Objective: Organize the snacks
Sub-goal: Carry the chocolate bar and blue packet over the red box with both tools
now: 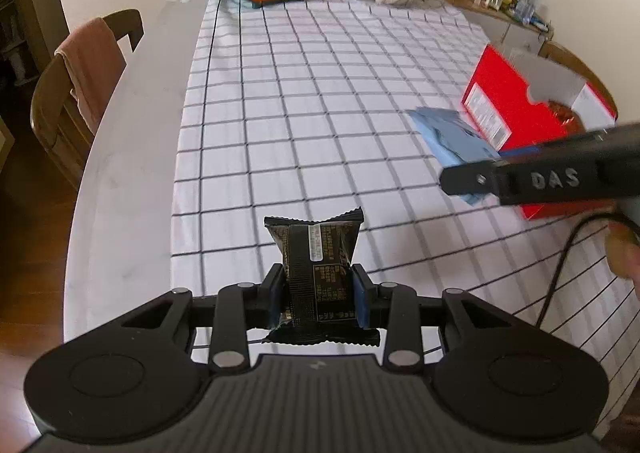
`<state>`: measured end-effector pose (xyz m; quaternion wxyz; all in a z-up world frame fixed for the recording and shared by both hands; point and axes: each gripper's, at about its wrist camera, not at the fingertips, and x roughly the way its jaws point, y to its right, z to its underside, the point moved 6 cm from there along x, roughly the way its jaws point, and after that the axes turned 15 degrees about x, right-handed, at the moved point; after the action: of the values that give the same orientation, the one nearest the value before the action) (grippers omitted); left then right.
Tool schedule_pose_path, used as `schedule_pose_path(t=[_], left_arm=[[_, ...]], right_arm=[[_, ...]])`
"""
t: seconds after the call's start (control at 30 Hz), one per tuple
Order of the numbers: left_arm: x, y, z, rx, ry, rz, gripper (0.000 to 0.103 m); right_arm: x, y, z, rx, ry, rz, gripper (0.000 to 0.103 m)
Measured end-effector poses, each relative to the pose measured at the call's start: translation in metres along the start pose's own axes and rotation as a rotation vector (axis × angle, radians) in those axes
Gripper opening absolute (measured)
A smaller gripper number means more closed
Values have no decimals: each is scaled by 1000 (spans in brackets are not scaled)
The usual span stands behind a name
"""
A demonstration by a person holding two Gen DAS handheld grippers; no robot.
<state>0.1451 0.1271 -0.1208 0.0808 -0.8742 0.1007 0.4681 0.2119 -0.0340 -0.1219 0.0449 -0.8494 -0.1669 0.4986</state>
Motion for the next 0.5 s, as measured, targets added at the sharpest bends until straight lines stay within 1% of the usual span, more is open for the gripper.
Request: schedule_pose_path(t=[0.17,0.3,0.5], left_arm=[[-13,25,-22,-2,31,-8,34],[-21,53,-44,19,65,-12,34],[-25,98,-76,54,91,-5,34]], right_arm=[[-34,29,-4,27,41,-12,47],[-59,54,-7,40,76,-12,47],[-86,100,-13,68,116,3,47]])
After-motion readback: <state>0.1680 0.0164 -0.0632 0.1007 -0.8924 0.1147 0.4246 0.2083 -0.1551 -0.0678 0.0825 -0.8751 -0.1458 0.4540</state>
